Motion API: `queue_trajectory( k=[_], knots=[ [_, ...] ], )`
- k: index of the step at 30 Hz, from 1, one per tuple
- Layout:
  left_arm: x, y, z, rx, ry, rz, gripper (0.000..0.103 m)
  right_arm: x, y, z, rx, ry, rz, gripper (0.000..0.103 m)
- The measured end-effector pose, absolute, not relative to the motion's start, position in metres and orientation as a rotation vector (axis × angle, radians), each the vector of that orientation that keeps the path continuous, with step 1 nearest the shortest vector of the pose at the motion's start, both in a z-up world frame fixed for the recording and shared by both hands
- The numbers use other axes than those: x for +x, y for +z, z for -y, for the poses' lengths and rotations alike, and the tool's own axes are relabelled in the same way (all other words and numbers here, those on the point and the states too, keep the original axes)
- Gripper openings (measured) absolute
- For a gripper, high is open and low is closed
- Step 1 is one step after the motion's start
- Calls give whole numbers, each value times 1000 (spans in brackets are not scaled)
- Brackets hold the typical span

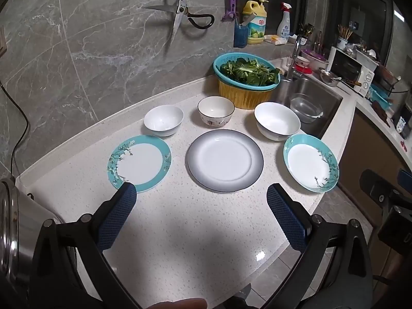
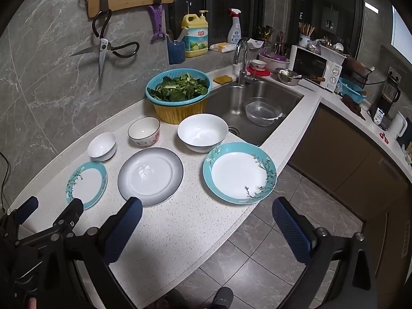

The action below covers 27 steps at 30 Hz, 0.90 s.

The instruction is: Organize plates and bowls

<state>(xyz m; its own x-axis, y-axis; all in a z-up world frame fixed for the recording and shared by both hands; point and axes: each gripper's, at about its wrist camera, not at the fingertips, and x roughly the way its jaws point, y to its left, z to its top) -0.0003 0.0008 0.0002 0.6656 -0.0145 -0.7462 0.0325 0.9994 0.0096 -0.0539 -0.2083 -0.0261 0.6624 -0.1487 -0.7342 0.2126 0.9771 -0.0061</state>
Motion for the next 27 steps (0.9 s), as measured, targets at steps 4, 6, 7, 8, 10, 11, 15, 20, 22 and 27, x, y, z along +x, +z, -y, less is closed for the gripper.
queue_trajectory(
  k=[4, 6, 7, 8, 10, 11, 15, 20, 22, 27],
  knots=[
    [0, 0, -1, 22, -28, -843, 103, -55, -27, 208, 82, -204, -822, 103],
    [0, 0, -1, 22, -28, -844, 103, -56, -28, 208, 82, -205, -822, 103],
    [0, 0, -1, 22, -28, -844, 103, -56, -28, 208, 82, -204, -823, 103],
    [0, 0, -1, 22, -29, -845, 103, -56, -28, 208, 82, -204, -823, 103],
    [-9, -7, 5, 23, -29, -846, 103, -57, -29, 208, 83, -204, -823, 103],
    [-10, -9, 6, 23, -29, -847, 103, -56, -28, 208, 83, -204, -824, 103],
    [-14, -10, 9, 22, -29, -848, 103, -59, -31, 208, 82, -205, -825, 103],
    [-14, -10, 8, 22, -30, -849, 103, -59, -30, 208, 82, -204, -825, 103],
    [-14, -10, 8, 22, -31, -849, 103, -57, -29, 208, 82, -204, -825, 103],
    [-14, -10, 8, 22, -29, -850, 103, -60, -31, 208, 82, -203, -827, 103]
  ],
)
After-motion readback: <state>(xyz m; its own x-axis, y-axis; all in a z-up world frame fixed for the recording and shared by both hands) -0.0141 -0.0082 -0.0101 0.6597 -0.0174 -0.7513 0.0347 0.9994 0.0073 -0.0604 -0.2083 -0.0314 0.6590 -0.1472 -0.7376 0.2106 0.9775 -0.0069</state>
